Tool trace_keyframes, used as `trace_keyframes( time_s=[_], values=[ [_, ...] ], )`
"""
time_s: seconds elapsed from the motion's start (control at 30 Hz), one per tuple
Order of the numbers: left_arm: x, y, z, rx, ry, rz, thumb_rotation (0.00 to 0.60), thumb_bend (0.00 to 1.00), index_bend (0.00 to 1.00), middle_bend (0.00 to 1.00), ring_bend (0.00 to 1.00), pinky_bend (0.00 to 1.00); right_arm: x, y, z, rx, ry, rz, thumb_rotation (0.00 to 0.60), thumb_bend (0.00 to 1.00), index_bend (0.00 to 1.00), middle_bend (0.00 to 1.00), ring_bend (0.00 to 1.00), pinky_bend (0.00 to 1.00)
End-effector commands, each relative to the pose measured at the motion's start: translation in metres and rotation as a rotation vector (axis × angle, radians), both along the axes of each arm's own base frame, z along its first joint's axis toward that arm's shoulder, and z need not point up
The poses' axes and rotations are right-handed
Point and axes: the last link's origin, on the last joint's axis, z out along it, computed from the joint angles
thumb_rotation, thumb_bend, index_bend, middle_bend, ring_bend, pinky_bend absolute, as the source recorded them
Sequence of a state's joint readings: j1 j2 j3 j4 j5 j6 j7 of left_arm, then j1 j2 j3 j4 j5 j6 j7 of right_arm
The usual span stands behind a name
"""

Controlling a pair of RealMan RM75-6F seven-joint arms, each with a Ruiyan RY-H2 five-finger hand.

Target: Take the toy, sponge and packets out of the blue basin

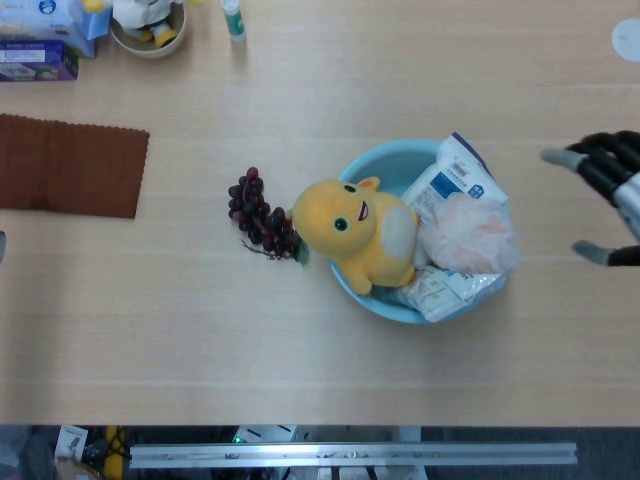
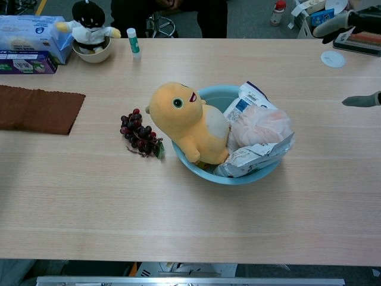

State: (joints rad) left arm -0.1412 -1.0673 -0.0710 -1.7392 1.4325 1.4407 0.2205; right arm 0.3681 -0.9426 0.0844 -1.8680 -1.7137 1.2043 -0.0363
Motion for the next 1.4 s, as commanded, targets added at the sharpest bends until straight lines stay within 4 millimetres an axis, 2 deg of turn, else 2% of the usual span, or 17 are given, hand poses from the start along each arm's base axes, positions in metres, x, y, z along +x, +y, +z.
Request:
trace_keyframes(
  time_s=[0.03,0.27,0.43,0.67,0.87,1.13,1.27,1.4],
  values=[
    [0.0,0.0,0.0,0.001,-0.004,0.001,0.6,0.33,0.23,0.23,0.22,0.25,0.031,-0.012,-0.018,0.081,-0.011,0.057,0.6,0.0,0.16,0.25,0.18,0.25],
    [0.0,-0.002,0.005,0.016,0.005,0.002,0.6,0.33,0.23,0.23,0.22,0.25,0.065,-0.03,-0.049,0.178,0.017,0.113,0.6,0.0,0.12,0.23,0.16,0.25],
    [0.003,-0.002,0.005,0.021,0.002,-0.019,0.6,0.33,0.23,0.23,0.22,0.25,0.086,-0.034,-0.069,0.242,0.035,0.151,0.6,0.0,0.11,0.22,0.14,0.25],
    [0.006,-0.002,0.005,0.029,-0.008,-0.037,0.6,0.33,0.23,0.23,0.22,0.25,0.111,-0.049,-0.097,0.293,0.069,0.159,0.6,0.0,0.0,0.13,0.04,0.25],
    [0.005,-0.004,0.008,0.04,-0.007,-0.027,0.6,0.33,0.24,0.23,0.22,0.25,0.135,-0.057,-0.121,0.324,0.081,0.175,0.6,0.0,0.0,0.11,0.03,0.23],
    [0.002,-0.004,0.009,0.045,-0.009,-0.02,0.6,0.33,0.24,0.23,0.22,0.25,0.157,-0.069,-0.146,0.376,0.108,0.161,0.6,0.0,0.0,0.11,0.03,0.23],
    [0.001,-0.005,0.01,0.048,-0.011,-0.018,0.6,0.33,0.24,0.23,0.22,0.25,0.169,-0.073,-0.157,0.401,0.124,0.151,0.6,0.03,0.0,0.15,0.04,0.24],
    [-0.001,-0.006,0.011,0.052,-0.011,-0.014,0.6,0.33,0.24,0.23,0.22,0.25,0.176,-0.076,-0.167,0.421,0.141,0.142,0.6,0.12,0.13,0.25,0.14,0.36]
  ],
)
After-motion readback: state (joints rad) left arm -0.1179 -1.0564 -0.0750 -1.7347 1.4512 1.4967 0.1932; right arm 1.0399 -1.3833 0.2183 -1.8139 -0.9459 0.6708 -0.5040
